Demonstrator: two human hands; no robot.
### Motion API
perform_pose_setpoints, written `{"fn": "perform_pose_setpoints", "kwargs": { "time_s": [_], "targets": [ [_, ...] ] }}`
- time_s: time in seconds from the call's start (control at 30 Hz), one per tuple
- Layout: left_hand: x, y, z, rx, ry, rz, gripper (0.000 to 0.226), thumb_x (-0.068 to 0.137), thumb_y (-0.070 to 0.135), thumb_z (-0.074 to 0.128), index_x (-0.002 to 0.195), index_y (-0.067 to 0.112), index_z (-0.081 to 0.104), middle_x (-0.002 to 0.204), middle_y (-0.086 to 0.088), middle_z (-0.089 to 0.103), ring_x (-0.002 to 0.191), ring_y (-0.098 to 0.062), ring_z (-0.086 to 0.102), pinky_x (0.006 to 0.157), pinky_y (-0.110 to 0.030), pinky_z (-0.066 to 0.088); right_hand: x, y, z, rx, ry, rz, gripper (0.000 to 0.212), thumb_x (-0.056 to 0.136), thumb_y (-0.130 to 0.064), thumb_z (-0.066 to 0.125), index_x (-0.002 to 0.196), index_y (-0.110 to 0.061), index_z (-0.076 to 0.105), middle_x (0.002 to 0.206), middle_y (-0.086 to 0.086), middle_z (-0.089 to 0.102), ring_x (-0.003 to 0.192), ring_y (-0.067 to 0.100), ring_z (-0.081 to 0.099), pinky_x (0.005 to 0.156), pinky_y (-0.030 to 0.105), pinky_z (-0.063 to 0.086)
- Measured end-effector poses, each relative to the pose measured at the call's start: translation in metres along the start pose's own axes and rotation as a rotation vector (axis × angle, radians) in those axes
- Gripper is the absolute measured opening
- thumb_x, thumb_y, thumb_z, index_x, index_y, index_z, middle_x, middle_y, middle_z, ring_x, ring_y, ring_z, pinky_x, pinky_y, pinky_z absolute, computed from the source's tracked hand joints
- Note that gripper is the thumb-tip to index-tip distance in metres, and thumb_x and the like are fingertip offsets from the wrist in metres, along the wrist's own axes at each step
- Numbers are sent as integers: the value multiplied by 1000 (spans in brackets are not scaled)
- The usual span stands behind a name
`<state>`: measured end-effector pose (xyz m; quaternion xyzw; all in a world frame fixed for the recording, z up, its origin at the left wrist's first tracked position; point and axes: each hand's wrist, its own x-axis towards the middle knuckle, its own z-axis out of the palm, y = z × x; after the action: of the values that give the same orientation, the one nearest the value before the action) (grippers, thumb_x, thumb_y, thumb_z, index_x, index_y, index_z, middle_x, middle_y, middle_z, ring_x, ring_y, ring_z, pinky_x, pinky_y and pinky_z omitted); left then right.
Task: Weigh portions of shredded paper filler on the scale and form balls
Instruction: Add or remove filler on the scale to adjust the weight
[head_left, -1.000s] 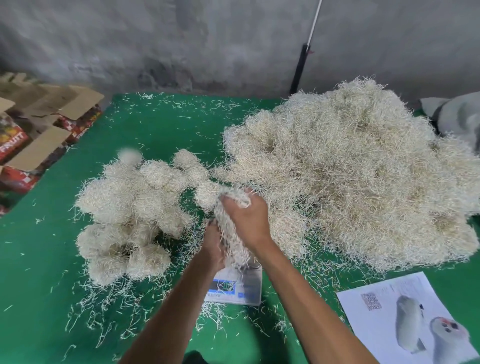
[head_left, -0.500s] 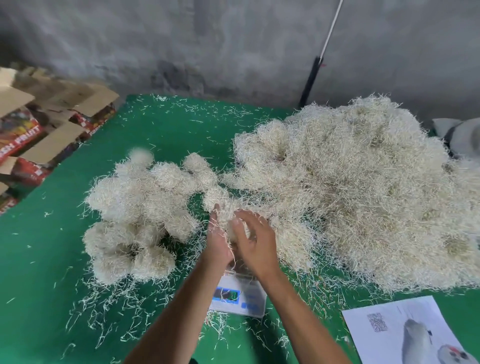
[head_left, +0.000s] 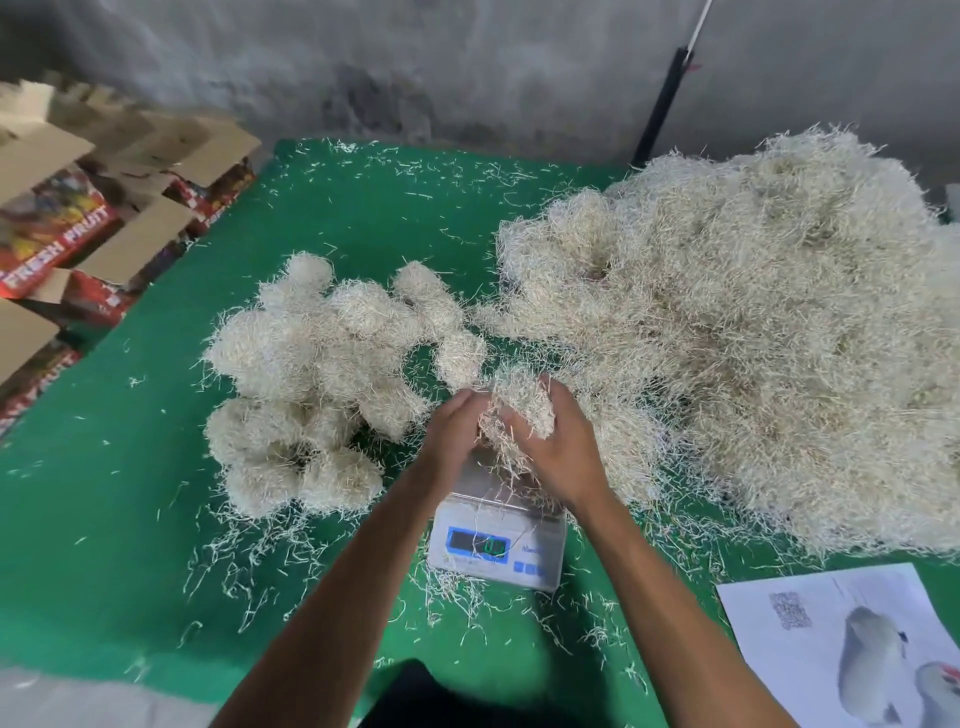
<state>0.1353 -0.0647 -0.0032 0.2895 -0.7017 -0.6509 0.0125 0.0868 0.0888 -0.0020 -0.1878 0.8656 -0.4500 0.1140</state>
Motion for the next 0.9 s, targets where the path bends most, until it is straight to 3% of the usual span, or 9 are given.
{"fn": "perform_pose_setpoints", "kwargs": {
  "time_s": [0.07,0.1,0.23,0.37,0.43,0.57,0.67,0.73,0.9],
  "targets": [
    [1,-11,-13,171,156,94,38,100,22,59,135,9,58,83,4,64,55,0,50,46,-10,42,0,9,-1,-131,-112,-17,100,82,-93,47,159,-31,32,167,1,33,149,22,37,120,50,34],
    [-1,-18,-19,195,210,102,36,98,21,60,133,11,60,79,10,61,51,-1,47,40,-11,39,0,16,-3,-196,-169,-29,99,81,-94,44,158,-33,34,166,1,34,148,25,39,119,54,36],
    [-6,-38,-26,181,330,68,30,97,18,58,126,12,65,99,5,63,74,-2,59,49,-4,40,-7,39,-11,-49,-44,51,88,85,-92,39,150,-33,45,160,0,43,135,26,54,105,48,48],
    [-13,-42,-24,207,270,163,21,101,12,51,83,20,58,66,5,47,59,-5,42,59,-20,40,-12,47,-16,-24,12,62,93,85,-94,35,153,-30,43,162,-3,42,139,22,50,109,48,44],
    [-15,-42,-23,207,256,184,29,100,13,53,76,29,52,70,9,48,63,-1,43,60,-14,40,-16,51,-17,-29,0,49,93,86,-93,37,155,-31,41,162,-5,41,141,16,45,108,42,39],
    [-19,-40,-23,221,261,213,32,100,19,55,73,37,51,73,14,51,66,7,44,56,-3,41,-24,55,-18,-18,-21,54,96,82,-95,42,156,-34,37,161,-8,42,133,4,39,105,38,35],
    [-19,-45,-26,197,244,203,30,100,24,54,70,24,54,65,7,49,55,0,41,50,-17,39,-27,56,-16,-30,-21,69,95,82,-94,44,155,-36,36,160,-9,42,132,3,39,106,39,37],
    [-20,-46,-27,142,220,180,23,101,27,54,80,18,55,73,-6,53,64,-12,46,59,-27,40,-31,58,-14,-49,-19,73,92,83,-93,46,155,-38,35,160,-12,40,132,1,38,104,37,36],
    [-20,-49,-28,137,249,151,26,101,32,54,76,36,48,78,-6,59,70,-15,53,59,-24,46,-38,63,-13,-62,-18,74,91,84,-92,47,157,-40,30,163,-11,36,134,1,36,106,36,33]
  ]
}}
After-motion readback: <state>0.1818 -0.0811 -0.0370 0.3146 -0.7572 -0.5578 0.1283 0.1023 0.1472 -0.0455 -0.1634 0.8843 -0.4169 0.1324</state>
